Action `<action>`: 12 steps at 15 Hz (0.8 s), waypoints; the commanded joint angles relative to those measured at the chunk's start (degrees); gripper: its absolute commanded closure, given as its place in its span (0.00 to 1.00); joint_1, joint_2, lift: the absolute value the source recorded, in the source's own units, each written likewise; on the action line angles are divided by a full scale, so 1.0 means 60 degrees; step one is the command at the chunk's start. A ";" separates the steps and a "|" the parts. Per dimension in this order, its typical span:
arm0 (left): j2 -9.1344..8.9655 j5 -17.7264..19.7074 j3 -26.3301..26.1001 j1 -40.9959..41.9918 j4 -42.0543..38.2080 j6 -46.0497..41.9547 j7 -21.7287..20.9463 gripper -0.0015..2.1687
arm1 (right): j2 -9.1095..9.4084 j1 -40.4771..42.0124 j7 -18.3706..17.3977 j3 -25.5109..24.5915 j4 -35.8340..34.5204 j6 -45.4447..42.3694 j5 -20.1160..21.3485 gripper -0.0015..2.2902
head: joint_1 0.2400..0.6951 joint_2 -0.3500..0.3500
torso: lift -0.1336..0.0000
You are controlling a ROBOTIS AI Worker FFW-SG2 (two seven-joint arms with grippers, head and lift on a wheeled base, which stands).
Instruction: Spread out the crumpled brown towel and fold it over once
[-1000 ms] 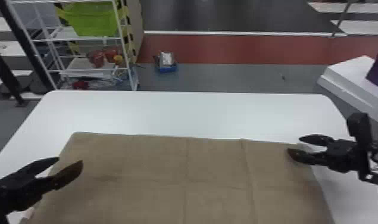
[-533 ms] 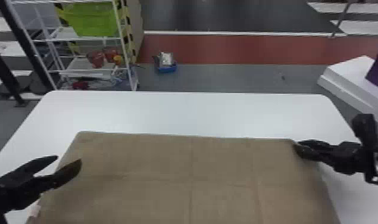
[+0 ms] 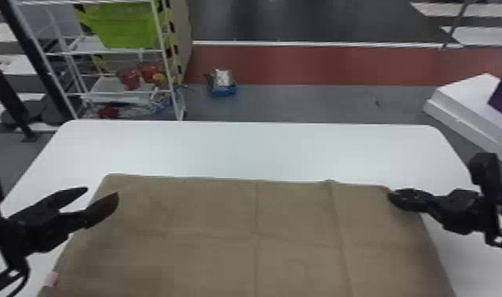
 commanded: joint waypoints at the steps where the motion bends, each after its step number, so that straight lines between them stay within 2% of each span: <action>1: 0.0141 -0.0679 -0.0832 -0.1004 0.1218 -0.0920 0.0132 0.06 | 0.0102 0.0234 0.0132 -0.0087 -0.0577 0.0346 -0.0001 0.59 | 1.00 0.50 | 0.08; 5: 0.0229 -0.1719 -0.1286 -0.2367 0.3122 -0.2179 0.0308 0.06 | 0.0102 0.0615 0.0351 -0.0278 -0.1090 0.0580 -0.0015 0.59 | 1.00 0.47 | 0.08; 7: 0.0478 -0.1997 -0.1360 -0.2806 0.3942 -0.2443 0.0498 0.07 | 0.0102 0.0615 0.0425 -0.0336 -0.1090 0.0551 -0.0015 0.59 | 1.00 0.46 | 0.08; 10: 0.0917 -0.2085 -0.1492 -0.3216 0.4763 -0.2472 0.0703 0.10 | 0.0087 0.0600 0.0454 -0.0366 -0.1075 0.0463 -0.0030 0.59 | 1.00 0.49 | 0.08; 12: 0.1020 -0.2554 -0.1550 -0.3612 0.5349 -0.2472 0.0747 0.10 | 0.0087 0.0541 0.0454 -0.0307 -0.1075 0.0375 -0.0030 0.59 | 1.00 0.51 | 0.08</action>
